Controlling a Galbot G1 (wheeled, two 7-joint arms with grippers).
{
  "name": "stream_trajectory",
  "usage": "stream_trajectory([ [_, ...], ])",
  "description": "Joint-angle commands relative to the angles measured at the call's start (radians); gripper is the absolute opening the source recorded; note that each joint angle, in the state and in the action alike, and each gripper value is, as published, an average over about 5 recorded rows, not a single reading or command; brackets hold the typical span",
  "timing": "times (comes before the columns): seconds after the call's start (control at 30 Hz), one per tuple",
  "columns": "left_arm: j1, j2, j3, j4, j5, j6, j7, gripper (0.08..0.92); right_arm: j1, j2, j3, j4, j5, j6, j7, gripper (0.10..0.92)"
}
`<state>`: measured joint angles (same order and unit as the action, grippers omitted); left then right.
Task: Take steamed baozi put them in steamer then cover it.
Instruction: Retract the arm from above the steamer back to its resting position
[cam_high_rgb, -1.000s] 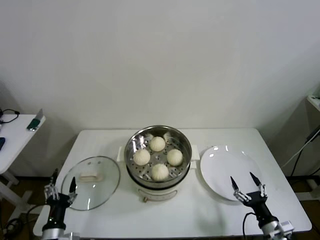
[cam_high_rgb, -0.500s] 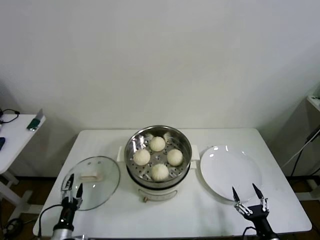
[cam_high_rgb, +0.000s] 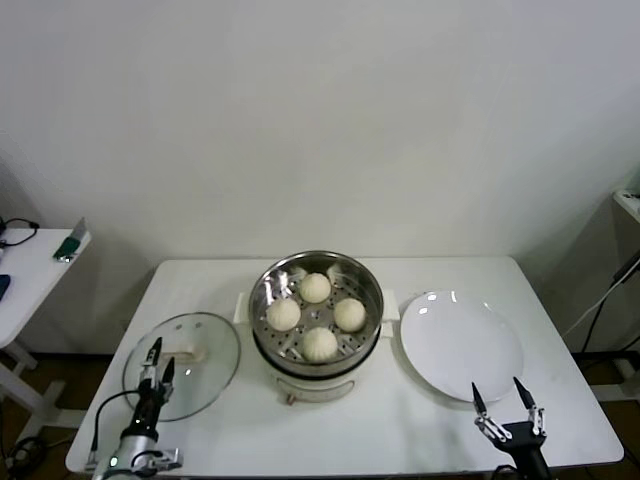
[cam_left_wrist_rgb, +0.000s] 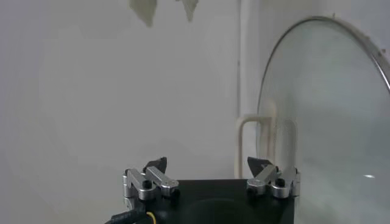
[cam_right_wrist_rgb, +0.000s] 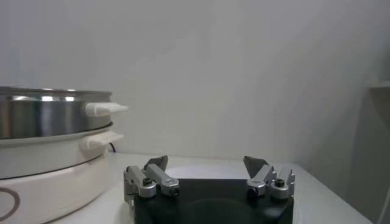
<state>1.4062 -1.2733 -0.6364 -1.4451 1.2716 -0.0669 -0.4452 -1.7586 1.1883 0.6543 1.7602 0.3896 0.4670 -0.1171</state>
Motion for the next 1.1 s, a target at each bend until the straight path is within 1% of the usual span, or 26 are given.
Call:
stream_trajectory([
  [0.03,-0.096,0.011,0.025,0.101,-0.016,0.007,0.016,0.823,-0.012,0.016,0.014,0.010,-0.002,0.009,0.004,0.823],
  [0.23,-0.114,0.010,0.037,0.106,-0.025,0.014,0.029,0.822,-0.015,0.027,0.016,0.009,-0.003,0.011,0.010,0.823],
  [0.33,-0.114,0.006,0.040,0.104,-0.023,0.019,0.040,0.790,-0.016,0.030,0.015,0.007,-0.003,0.012,0.011,0.823],
  [0.43,-0.110,0.002,0.041,0.098,-0.019,0.026,0.046,0.714,-0.015,0.031,0.013,0.004,-0.004,0.014,0.013,0.823],
  [0.93,-0.105,-0.024,0.032,0.095,-0.009,0.067,0.050,0.281,-0.003,0.029,0.003,-0.014,-0.005,0.026,0.017,0.823],
  [1.0,-0.103,-0.024,0.029,0.085,-0.012,0.069,0.053,0.220,-0.002,0.029,0.003,-0.015,-0.005,0.026,0.018,0.823],
  [1.1,-0.093,-0.023,0.022,0.037,-0.025,0.064,0.069,0.152,-0.001,0.028,0.004,-0.015,-0.006,0.026,0.019,0.823],
])
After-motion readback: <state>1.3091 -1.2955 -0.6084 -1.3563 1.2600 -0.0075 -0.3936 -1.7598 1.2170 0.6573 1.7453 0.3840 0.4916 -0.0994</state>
